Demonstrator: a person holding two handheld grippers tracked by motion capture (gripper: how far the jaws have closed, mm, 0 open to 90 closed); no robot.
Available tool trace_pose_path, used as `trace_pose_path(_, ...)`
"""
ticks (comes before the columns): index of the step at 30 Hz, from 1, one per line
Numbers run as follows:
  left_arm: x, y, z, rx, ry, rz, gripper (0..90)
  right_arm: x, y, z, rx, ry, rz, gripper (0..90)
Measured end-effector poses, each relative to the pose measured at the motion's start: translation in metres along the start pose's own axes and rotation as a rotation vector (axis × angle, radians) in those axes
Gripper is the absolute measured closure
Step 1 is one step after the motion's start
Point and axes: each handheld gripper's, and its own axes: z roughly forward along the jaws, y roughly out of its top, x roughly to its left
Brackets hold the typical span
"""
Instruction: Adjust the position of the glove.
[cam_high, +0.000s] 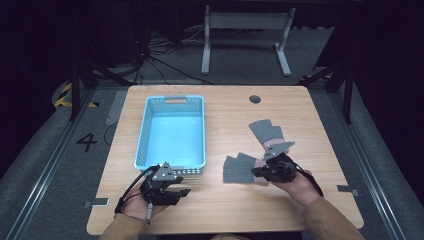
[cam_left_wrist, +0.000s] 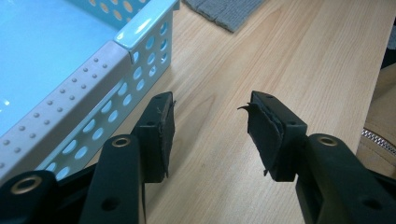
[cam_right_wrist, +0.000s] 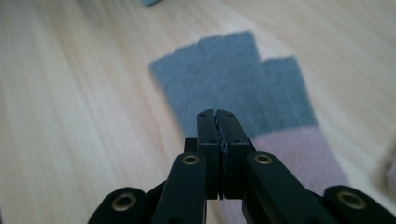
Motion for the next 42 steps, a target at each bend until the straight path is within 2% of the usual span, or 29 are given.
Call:
trace_pose_path(2, 0.001, 0.0, 0.0, 0.003, -0.001, -0.002, 51.5, -0.008, 0.017, 0.011, -0.005, -0.007, 0.05, 89.0)
trace_pose_path(3, 0.001, 0.0, 0.0, 0.003, -0.001, -0.002, 51.5, -0.008, 0.017, 0.011, -0.005, -0.007, 0.05, 89.0)
trace_pose_path(4, 0.001, -0.001, 0.001, 0.004, -0.004, -0.002, 51.5, -0.013, 0.027, 0.02, -0.004, -0.024, 0.071, 89.0)
trace_pose_path(5, 0.001, -0.001, 0.001, 0.004, -0.004, -0.002, 51.5, -0.013, 0.027, 0.02, -0.004, -0.024, 0.071, 89.0)
trace_pose_path(6, 0.001, -0.001, 0.0, 0.003, -0.004, -0.001, 51.5, -0.015, 0.036, 0.028, -0.011, -0.044, 0.076, 89.0)
trace_pose_path(10, 0.0, -0.001, 0.0, 0.002, -0.004, 0.0, 51.7, -0.017, 0.045, 0.04, -0.019, -0.053, 0.063, 88.5)
trace_pose_path(11, 0.0, -0.001, 0.0, 0.001, -0.004, 0.001, 51.7, -0.021, 0.049, 0.05, -0.008, -0.057, 0.068, 88.0)
trace_pose_path(14, 0.0, -0.002, 0.001, 0.003, -0.001, 0.001, 51.7, -0.023, 0.052, 0.057, 0.007, -0.058, 0.07, 87.3)
trace_pose_path(18, 0.001, -0.001, 0.001, 0.003, -0.003, -0.002, 51.6, -0.03, 0.054, 0.072, 0.03, -0.085, 0.065, 86.7)
trace_pose_path(24, 0.001, 0.0, 0.002, 0.007, -0.005, 0.008, 51.6, -0.036, 0.052, 0.079, 0.056, -0.095, 0.087, 86.2)
trace_pose_path(36, 0.001, 0.001, 0.003, 0.003, -0.009, 0.005, 51.3, -0.028, 0.048, 0.08, 0.088, -0.069, 0.064, 86.1)
trace_pose_path(42, 0.001, 0.003, 0.006, 0.004, -0.013, 0.008, 51.3, -0.023, 0.045, 0.076, 0.094, -0.051, 0.067, 86.8)
